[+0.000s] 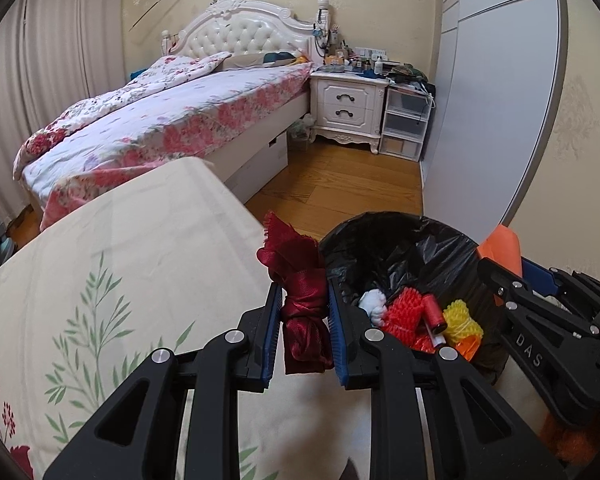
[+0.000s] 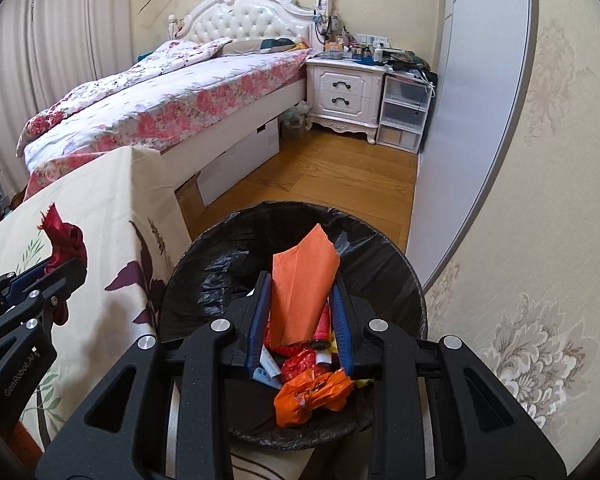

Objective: Collect trash
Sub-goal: 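Carry the red cloth and orange paper over the trash bin, then open both tools to drop the red cloth and orange paper into the bin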

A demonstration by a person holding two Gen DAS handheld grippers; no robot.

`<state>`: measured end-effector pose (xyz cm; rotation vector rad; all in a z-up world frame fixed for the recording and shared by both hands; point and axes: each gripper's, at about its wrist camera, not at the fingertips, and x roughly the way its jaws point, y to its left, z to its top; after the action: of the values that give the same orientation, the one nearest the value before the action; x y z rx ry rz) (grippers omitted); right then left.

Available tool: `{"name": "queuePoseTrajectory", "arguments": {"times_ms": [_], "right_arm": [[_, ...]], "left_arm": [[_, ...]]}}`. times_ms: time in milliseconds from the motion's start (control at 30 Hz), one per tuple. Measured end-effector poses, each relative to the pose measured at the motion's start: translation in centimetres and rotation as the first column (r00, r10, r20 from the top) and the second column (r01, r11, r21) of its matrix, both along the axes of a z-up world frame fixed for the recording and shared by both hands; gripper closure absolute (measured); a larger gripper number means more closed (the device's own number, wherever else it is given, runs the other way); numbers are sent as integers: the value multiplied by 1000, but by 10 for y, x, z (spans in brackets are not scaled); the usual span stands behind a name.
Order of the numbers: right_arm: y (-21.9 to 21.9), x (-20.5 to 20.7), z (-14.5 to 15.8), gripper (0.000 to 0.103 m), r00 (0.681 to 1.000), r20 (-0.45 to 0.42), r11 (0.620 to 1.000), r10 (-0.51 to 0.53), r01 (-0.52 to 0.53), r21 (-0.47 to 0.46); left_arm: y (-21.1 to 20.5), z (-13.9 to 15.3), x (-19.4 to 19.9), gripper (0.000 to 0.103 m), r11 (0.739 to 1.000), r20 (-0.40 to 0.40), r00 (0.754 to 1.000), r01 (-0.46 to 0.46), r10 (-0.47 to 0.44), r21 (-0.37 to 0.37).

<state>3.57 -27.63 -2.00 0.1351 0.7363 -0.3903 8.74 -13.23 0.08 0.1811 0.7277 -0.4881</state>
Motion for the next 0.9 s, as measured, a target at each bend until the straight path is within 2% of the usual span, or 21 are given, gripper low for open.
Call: {"name": "queuePoseTrajectory", "arguments": {"times_ms": [267, 900], "right_arm": [[-13, 7, 0, 74, 999, 28, 999, -34, 35, -10], [-41, 21, -12, 74, 996, 17, 996, -92, 92, 8]], "left_arm": [[-21, 2, 15, 80, 1000, 40, 999, 22, -21, -14], [-54, -10, 33, 79, 999, 17, 999, 41, -42, 14]]}}
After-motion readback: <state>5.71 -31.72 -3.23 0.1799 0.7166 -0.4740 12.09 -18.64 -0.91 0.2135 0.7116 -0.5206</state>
